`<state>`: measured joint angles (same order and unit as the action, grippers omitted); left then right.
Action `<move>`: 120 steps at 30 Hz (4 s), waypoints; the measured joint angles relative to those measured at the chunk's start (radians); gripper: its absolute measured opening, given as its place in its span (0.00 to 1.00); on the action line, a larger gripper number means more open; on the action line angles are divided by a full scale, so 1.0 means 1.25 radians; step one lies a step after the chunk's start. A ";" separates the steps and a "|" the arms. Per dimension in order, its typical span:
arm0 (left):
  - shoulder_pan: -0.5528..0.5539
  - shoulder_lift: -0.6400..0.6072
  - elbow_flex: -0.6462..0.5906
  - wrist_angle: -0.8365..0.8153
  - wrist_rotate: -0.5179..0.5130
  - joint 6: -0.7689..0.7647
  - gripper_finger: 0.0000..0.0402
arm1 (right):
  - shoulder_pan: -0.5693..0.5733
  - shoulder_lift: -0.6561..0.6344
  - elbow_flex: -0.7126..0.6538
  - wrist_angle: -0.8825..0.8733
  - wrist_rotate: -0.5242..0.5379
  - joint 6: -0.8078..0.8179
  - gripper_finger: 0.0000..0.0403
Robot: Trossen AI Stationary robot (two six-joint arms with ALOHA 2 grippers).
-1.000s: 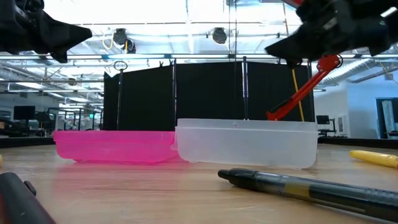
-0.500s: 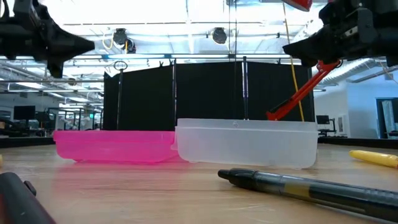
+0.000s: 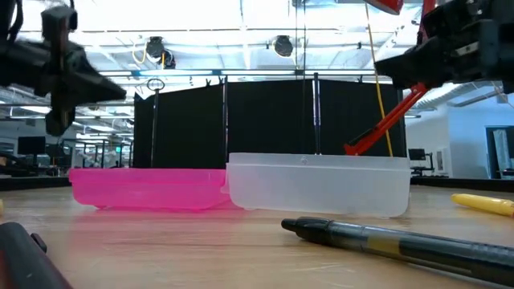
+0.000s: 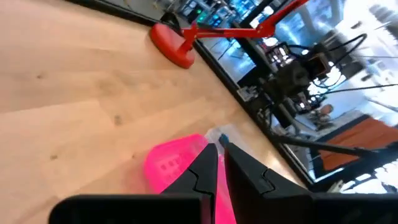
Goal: Pick & place school supplies into a supply box
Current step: Put the pink pencil into the pink box
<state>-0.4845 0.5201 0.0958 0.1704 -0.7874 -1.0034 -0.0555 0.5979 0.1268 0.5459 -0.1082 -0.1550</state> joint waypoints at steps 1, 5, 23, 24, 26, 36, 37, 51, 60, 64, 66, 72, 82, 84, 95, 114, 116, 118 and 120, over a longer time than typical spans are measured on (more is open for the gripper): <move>-0.008 0.043 0.034 0.001 -0.014 -0.008 0.09 | 0.000 -0.005 -0.002 -0.004 -0.019 0.006 0.00; -0.031 0.202 0.206 -0.066 -0.027 -0.019 0.09 | 0.000 -0.022 -0.004 -0.019 -0.064 0.012 0.00; -0.066 0.861 1.088 -1.173 0.295 -0.789 0.09 | 0.000 -0.040 -0.004 -0.094 -0.118 0.078 0.00; -0.059 0.896 1.116 -1.200 0.355 -0.810 0.09 | 0.000 -0.040 -0.004 -0.093 -0.133 0.078 0.00; -0.052 0.960 1.159 -1.220 0.471 -0.817 0.09 | 0.000 -0.040 -0.004 -0.091 -0.150 0.077 0.00; -0.083 1.174 1.256 -1.145 0.612 -0.767 0.09 | 0.000 -0.040 -0.004 -0.102 -0.151 0.088 0.00; -0.085 1.183 1.252 -1.134 0.635 -0.759 0.09 | 0.000 -0.040 -0.004 -0.101 -0.151 0.088 0.00; -0.092 1.224 1.239 -1.072 0.646 -0.120 0.09 | 0.000 -0.040 -0.003 -0.081 -0.149 0.108 0.00; -0.076 1.225 1.239 -1.092 0.660 0.619 0.09 | 0.000 -0.040 -0.003 -0.081 -0.147 0.114 0.00; -0.087 1.225 1.239 -1.140 0.629 0.756 0.09 | 0.000 -0.040 -0.003 -0.081 -0.147 0.109 0.00; -0.094 1.224 1.239 -1.141 0.600 0.775 0.09 | 0.000 -0.040 -0.003 -0.081 -0.147 0.109 0.00; -0.105 1.224 1.219 -1.133 0.579 0.789 0.16 | 0.000 -0.040 -0.003 -0.081 -0.146 0.114 0.00; -0.135 1.225 1.128 -1.081 0.588 0.816 0.46 | 0.000 -0.038 -0.003 -0.088 -0.145 0.138 0.00; -0.148 1.225 1.129 -1.079 0.588 0.844 0.48 | 0.000 -0.038 -0.003 -0.089 -0.145 0.146 0.00; -0.128 1.225 1.062 -1.090 0.558 0.904 0.39 | 0.000 -0.038 -0.003 -0.088 -0.141 0.154 0.00; -0.088 1.224 1.017 -0.989 0.567 1.082 0.27 | 0.000 -0.027 -0.003 -0.112 -0.139 0.135 0.00; -0.083 1.224 1.019 -0.984 0.570 1.082 0.27 | 0.000 -0.022 -0.003 -0.112 -0.139 0.135 0.00; -0.081 1.224 1.019 -0.981 0.570 1.082 0.27 | 0.000 -0.016 -0.003 -0.113 -0.139 0.135 0.00; -0.079 1.224 1.019 -0.979 0.576 1.081 0.27 | 0.000 -0.009 -0.003 -0.112 -0.139 0.135 0.00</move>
<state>-0.5839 2.0495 1.3689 -1.0538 -0.0678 0.3473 -0.0551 0.5862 0.1234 0.4057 -0.2819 0.0143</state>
